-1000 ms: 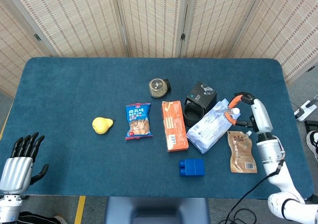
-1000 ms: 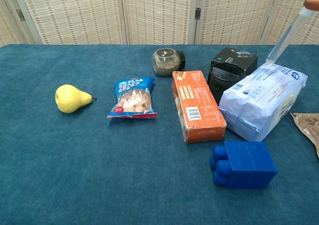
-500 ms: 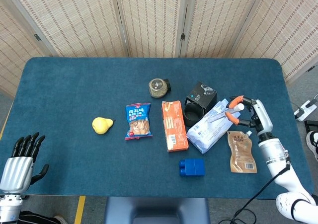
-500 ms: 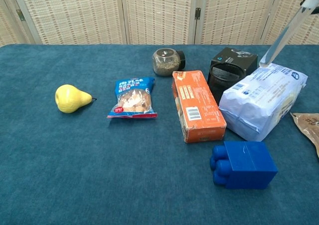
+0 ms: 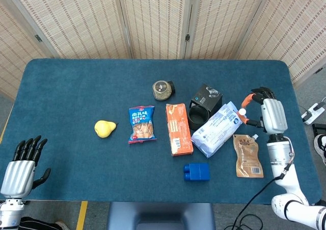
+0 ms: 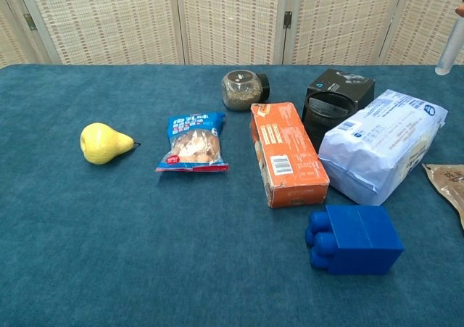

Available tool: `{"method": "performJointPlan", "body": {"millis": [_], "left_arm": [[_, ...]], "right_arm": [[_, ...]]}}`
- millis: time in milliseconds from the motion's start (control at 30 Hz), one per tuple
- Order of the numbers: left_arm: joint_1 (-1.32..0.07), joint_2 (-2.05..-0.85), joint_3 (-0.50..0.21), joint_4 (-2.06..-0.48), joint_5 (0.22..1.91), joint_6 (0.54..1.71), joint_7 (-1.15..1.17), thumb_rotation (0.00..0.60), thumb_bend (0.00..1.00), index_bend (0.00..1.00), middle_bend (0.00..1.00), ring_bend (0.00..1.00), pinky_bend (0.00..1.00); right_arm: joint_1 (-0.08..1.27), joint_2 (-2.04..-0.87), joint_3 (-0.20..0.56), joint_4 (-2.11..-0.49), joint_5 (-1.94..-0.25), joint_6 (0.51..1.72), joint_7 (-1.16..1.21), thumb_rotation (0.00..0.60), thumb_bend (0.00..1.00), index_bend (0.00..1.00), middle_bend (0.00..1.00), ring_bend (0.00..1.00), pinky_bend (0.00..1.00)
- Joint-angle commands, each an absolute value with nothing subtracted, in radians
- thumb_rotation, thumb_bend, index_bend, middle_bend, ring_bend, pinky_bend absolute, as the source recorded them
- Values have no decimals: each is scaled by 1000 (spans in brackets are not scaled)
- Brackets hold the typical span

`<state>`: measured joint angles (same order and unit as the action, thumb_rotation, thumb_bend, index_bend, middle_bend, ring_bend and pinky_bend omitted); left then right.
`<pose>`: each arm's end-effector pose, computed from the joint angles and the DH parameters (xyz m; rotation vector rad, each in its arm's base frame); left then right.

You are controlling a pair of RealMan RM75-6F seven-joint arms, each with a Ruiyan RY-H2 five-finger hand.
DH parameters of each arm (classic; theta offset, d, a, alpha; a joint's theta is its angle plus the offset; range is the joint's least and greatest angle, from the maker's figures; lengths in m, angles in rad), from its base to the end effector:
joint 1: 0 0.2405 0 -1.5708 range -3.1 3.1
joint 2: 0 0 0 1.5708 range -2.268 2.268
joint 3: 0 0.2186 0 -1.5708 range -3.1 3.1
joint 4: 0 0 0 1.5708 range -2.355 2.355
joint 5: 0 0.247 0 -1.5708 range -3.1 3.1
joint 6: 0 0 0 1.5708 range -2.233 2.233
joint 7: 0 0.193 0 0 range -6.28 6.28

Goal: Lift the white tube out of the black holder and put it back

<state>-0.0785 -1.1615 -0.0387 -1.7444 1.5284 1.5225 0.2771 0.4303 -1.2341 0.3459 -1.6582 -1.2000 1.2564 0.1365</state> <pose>-0.2486 0.2225 0.0872 -1.4312 -0.7989 -0.8561 -0.1807 -0.3762 0.1041 1.2208 -1.1015 1.3537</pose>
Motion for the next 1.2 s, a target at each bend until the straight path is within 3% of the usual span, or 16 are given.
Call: {"method": "performJointPlan", "body": {"millis": [33, 267, 333, 833, 1200], "left_arm": [[-77, -1161, -39, -1744, 1528, 1524, 275, 600, 349, 124, 79, 34, 79], [-78, -1163, -38, -1740, 1527, 1523, 273, 600, 348, 124, 78, 34, 79], [-78, -1164, -38, -1740, 1527, 1523, 273, 600, 348, 124, 78, 34, 79], [-80, -1165, -37, -1740, 1530, 1524, 273, 600, 349, 124, 79, 34, 79], [-77, -1168, -35, -1730, 1521, 1521, 268, 600, 350, 124, 79, 34, 79]], "right_arm": [[422, -1187, 369, -1768, -1136, 1121, 498, 600, 436, 698, 464, 220, 137], [390, -1058, 459, -1896, -1037, 879, 948, 600, 436, 698, 466, 221, 137], [389, -1041, 466, -1885, -1043, 848, 978, 600, 436, 698, 467, 221, 137], [494, -1207, 397, -1741, -1122, 1054, 480, 600, 435, 698, 464, 220, 137], [566, -1313, 402, -1655, -1075, 1051, 375, 600, 436, 698, 463, 221, 137]]}}
